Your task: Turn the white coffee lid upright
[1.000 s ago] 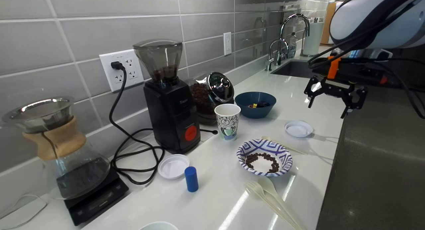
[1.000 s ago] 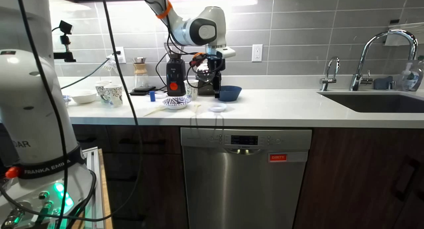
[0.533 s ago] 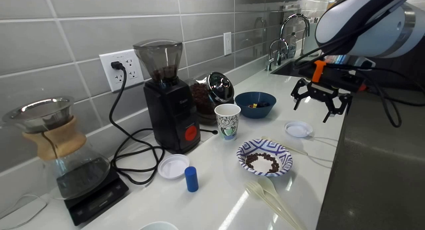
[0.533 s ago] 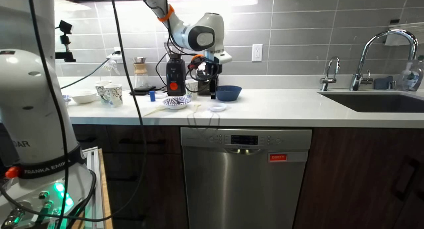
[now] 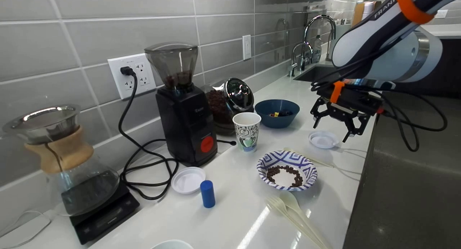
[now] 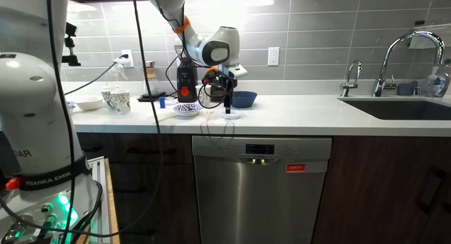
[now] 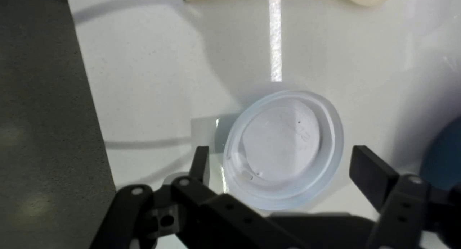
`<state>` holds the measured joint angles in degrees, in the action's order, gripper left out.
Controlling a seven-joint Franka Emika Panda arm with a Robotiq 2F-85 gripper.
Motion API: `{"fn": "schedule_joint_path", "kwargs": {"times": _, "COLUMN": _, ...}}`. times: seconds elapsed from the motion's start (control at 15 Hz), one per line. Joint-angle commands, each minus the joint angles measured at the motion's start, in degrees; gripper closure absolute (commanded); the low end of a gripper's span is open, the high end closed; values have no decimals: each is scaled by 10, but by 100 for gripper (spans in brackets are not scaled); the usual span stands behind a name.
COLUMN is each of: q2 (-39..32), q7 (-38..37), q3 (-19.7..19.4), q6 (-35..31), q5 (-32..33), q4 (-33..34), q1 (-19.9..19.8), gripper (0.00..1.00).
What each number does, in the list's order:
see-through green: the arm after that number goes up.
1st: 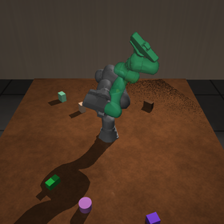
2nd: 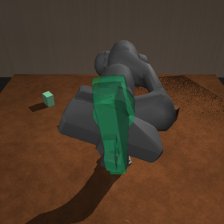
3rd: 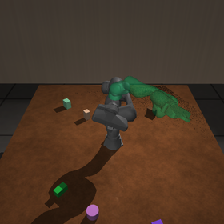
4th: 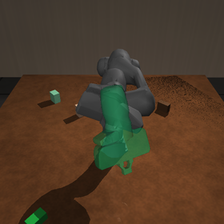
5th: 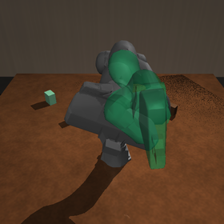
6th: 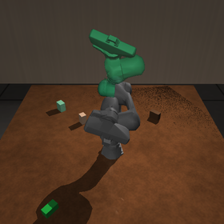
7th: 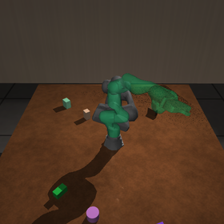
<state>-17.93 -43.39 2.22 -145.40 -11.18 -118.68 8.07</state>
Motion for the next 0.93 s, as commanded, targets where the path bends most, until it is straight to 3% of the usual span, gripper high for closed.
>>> {"fn": "schedule_joint_path", "kwargs": {"times": 0.0, "q2": -18, "q7": 11, "q3": 3, "q6": -30, "q5": -16, "q4": 12, "q1": -2, "gripper": 0}}
{"fn": "schedule_joint_path", "kwargs": {"times": 0.33, "q2": -25, "q7": 32, "q3": 9, "q6": -63, "q5": -40, "q4": 14, "q1": -7, "gripper": 0}}
{"fn": "schedule_joint_path", "kwargs": {"times": 0.87, "q2": -35, "q7": 73, "q3": 16, "q6": -63, "q5": -75, "q4": 16, "q1": -14, "gripper": 0}}
